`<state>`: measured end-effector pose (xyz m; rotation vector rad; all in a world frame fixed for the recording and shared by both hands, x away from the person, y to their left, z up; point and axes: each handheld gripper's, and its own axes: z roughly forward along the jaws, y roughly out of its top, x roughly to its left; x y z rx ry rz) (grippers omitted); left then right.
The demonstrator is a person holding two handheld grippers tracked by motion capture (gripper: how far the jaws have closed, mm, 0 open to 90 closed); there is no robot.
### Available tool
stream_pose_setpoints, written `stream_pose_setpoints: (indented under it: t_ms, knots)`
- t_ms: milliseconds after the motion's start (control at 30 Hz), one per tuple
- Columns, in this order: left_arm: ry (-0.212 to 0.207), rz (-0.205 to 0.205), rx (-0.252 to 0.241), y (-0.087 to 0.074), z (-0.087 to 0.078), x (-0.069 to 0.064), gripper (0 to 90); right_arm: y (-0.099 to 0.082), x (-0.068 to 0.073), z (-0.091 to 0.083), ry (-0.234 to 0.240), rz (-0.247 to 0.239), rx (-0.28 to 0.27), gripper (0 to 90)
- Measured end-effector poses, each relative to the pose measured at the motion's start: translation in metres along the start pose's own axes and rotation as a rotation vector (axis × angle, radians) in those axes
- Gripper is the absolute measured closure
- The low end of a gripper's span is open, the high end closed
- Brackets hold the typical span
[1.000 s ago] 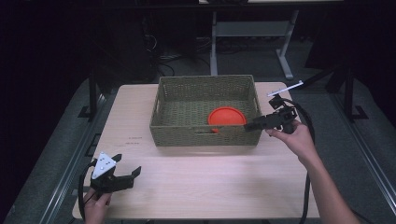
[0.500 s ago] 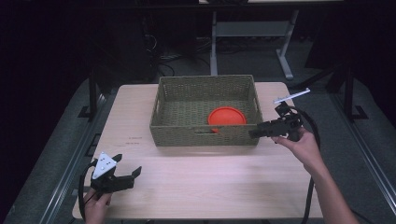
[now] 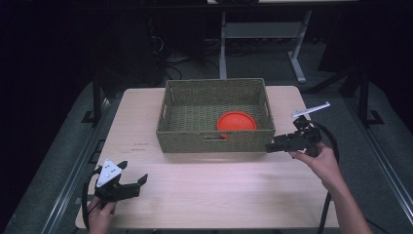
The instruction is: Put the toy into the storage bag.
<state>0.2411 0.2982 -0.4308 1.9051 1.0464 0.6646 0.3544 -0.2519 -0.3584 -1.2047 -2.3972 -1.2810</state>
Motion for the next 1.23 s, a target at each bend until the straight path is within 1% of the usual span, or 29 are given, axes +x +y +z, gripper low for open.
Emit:
stream_pose_setpoints:
  t_ms: [100, 400, 533, 633, 700, 733, 900, 967, 1033, 1133, 1200, 1233]
  knots:
    - [0.0, 0.002, 0.0, 0.0, 0.0, 0.0, 12.8, -0.006, -0.001, -0.001, 0.001, 0.005, -0.002, 23.9]
    - [-0.002, 0.005, 0.002, 0.0, 0.0, 0.0, 12.8, -0.027, -0.01, -0.002, 0.009, 0.023, -0.01, 23.8]
    - [-0.004, 0.006, 0.001, 0.0, 0.001, -0.001, 12.8, -0.036, -0.01, -0.001, -0.001, 0.018, 0.017, 23.8]
    - [-0.004, 0.005, 0.0, 0.0, 0.0, -0.001, 12.8, -0.044, -0.01, 0.0, -0.002, 0.016, 0.027, 23.8]
    - [-0.004, 0.002, 0.0, 0.0, 0.0, -0.002, 12.8, -0.05, -0.009, 0.001, -0.016, 0.008, 0.035, 23.7]
    - [-0.004, 0.009, 0.005, 0.0, 0.0, -0.001, 12.8, -0.052, -0.009, 0.002, -0.019, 0.005, 0.038, 23.7]
    - [-0.004, 0.007, -0.001, 0.0, 0.0, -0.001, 12.8, -0.068, -0.01, 0.005, -0.014, 0.002, 0.057, 22.8]
    - [-0.004, 0.006, 0.0, 0.0, 0.0, 0.0, 12.8, -0.073, -0.01, 0.006, -0.008, 0.015, 0.047, 22.8]
    - [-0.005, 0.005, 0.002, 0.0, 0.001, 0.0, 12.8, -0.08, -0.009, 0.007, 0.002, 0.014, 0.039, 22.9]
    - [-0.005, 0.005, 0.003, 0.0, 0.001, 0.0, 12.8, -0.092, -0.004, 0.008, 0.0, 0.007, 0.021, 22.7]
    - [-0.011, -0.006, 0.0, 0.0, 0.002, 0.0, 12.8, -0.1, -0.001, 0.008, -0.001, 0.0, -0.006, 22.2]
    - [-0.012, -0.014, -0.001, 0.0, 0.002, 0.001, 12.8, -0.105, 0.0, 0.009, 0.008, 0.0, -0.028, 22.2]
